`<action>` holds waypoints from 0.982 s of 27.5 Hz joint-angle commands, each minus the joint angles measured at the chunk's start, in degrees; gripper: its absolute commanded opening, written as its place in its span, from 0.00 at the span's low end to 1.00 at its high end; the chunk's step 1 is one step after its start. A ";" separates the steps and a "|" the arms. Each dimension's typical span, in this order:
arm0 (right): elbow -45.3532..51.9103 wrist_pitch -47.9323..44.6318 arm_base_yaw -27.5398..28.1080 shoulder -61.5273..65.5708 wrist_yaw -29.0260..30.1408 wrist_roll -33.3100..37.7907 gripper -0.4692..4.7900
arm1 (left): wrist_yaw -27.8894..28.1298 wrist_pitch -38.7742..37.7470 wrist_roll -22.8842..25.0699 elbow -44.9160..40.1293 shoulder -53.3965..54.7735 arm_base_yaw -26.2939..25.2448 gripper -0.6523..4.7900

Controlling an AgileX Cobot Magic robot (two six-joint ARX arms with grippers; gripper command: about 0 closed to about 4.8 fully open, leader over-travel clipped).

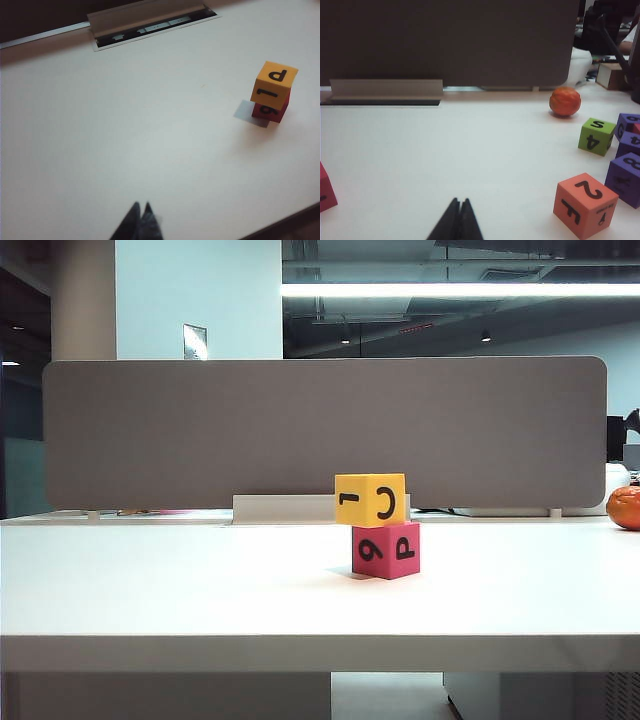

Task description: Stack one letter block on top of another letter block.

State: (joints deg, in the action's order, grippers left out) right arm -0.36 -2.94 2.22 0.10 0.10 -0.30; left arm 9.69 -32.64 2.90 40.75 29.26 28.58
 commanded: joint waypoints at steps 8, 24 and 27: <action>0.13 1.22 -0.02 -0.11 0.02 -0.15 0.08 | 2.08 -1.11 0.13 0.09 -1.49 -0.09 0.11; 0.15 1.25 0.00 -0.11 0.02 -0.15 0.08 | 1.53 6.21 1.18 -5.44 -15.06 -0.07 0.11; 0.15 1.27 0.00 -0.11 0.02 -0.15 0.08 | 1.73 5.92 1.29 -5.46 -16.65 -0.07 0.11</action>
State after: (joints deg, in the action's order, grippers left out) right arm -0.36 -0.97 2.22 0.10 0.12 -0.30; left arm 11.38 -26.87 4.25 35.20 12.78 28.58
